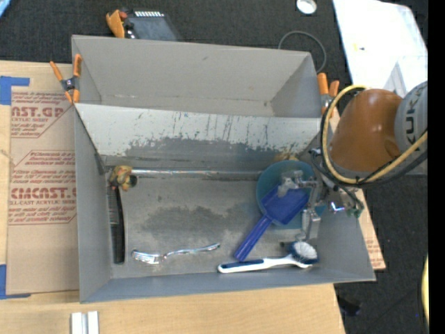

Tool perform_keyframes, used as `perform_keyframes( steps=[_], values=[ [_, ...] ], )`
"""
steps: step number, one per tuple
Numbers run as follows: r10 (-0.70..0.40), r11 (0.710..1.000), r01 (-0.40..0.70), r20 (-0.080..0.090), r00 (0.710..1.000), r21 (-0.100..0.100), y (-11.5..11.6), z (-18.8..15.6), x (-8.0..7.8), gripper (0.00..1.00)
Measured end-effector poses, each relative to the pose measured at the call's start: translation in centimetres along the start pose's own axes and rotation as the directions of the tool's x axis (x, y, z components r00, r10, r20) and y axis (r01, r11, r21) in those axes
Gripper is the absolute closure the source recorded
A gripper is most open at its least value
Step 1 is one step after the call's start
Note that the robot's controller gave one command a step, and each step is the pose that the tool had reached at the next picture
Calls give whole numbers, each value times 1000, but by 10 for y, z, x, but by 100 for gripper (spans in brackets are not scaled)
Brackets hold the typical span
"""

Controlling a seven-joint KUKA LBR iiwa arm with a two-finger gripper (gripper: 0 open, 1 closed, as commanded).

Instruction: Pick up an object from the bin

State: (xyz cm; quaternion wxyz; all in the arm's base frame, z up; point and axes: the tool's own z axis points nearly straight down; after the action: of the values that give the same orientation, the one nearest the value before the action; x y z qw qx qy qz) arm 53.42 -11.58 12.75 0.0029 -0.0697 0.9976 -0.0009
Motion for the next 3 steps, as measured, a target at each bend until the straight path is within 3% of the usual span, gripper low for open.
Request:
perform_keyframes(
  steps=[1,2,3],
  values=[
    [-37,999,37,-1,999,-2,-13,59,-47,0],
    [25,1000,-25,6,1000,-4,-18,56,-39,0],
    [-24,1000,24,4,1000,-2,-14,56,-46,0]
  ],
)
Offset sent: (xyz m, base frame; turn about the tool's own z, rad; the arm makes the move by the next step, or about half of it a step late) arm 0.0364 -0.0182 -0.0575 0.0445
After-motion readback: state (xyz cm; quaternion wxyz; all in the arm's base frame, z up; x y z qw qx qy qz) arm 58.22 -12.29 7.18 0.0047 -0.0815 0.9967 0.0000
